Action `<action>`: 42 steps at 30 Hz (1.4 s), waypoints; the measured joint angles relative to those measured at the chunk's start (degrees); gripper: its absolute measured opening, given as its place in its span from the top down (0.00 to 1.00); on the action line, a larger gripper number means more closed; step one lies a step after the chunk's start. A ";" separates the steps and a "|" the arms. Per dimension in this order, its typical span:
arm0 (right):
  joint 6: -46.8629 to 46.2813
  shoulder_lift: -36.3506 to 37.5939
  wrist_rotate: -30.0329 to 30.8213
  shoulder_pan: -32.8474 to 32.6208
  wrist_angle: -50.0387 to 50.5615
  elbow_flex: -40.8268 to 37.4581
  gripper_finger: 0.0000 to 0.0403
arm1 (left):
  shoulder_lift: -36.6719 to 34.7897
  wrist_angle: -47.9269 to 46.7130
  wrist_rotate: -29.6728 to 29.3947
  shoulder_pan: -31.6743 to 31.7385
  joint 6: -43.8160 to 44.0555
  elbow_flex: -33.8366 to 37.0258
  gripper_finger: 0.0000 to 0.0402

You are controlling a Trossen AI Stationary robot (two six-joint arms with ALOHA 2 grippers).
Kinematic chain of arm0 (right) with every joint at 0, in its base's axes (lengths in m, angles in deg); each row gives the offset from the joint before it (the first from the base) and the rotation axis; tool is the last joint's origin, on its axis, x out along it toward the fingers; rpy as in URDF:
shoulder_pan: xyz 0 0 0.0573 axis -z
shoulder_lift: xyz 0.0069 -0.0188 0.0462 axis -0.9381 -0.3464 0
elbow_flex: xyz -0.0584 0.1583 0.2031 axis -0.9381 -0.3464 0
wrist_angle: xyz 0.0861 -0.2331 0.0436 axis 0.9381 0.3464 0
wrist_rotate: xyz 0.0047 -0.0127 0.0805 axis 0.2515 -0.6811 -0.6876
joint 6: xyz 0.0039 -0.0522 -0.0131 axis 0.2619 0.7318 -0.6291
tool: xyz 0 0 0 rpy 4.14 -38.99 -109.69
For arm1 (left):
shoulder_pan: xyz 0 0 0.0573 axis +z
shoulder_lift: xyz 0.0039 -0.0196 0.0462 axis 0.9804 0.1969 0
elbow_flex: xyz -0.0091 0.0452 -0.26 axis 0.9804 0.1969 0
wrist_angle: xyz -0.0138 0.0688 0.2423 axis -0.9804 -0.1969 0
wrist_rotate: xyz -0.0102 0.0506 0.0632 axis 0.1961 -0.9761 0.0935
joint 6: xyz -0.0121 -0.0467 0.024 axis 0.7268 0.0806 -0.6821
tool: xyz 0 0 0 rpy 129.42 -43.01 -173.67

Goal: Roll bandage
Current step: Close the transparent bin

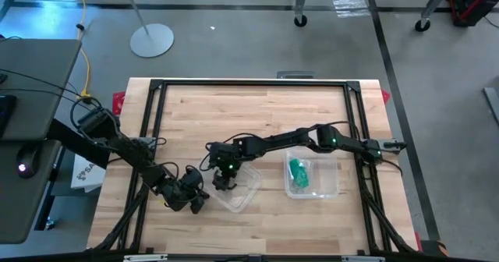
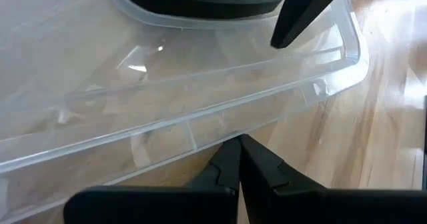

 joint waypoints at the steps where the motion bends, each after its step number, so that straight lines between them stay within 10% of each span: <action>1: 0.49 0.00 -0.58 0.21 0.15 0.00 0.46 | 0.00 -0.02 -0.04 0.00 0.08 0.00 1.00; 27: 8.28 -0.52 -10.29 4.75 -0.35 0.13 0.46 | -14.56 -9.03 -1.98 0.70 -8.37 -2.66 1.00; 42: 6.67 -0.66 -9.79 5.13 -2.21 0.07 0.46 | -6.62 -10.21 -3.26 7.37 -12.99 -2.78 1.00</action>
